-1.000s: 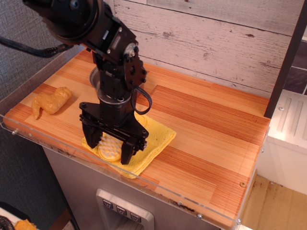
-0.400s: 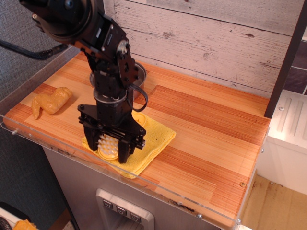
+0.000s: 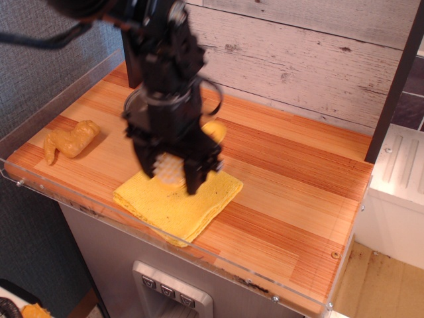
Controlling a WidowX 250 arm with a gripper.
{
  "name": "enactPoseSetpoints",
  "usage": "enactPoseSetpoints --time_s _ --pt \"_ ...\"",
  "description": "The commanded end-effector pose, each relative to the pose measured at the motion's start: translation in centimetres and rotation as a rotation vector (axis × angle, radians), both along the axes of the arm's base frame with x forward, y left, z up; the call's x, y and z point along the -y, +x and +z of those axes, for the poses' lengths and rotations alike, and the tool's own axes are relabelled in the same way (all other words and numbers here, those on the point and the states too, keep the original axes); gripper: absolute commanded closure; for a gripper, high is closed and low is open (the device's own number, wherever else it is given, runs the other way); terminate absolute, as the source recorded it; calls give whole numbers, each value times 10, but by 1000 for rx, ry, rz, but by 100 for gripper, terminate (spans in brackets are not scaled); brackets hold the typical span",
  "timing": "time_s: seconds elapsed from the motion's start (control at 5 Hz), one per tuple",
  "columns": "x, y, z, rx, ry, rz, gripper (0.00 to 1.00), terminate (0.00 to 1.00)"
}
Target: Move yellow brush directly above yellow cloth.
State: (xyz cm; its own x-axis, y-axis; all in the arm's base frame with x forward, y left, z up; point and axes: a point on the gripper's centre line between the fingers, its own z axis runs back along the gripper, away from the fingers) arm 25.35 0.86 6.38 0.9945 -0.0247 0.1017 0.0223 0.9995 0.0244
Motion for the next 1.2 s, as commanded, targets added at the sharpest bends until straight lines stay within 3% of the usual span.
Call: enactPoseSetpoints --time_s 0.0,0.4,0.8,1.0 --pt "39 68 16 101 1 10 100 0" --pt "39 102 -16 68 77 130 100 0" --pt "24 110 -46 -14 58 164 100 0" --pt "22 110 -41 -22 40 134 0 0"
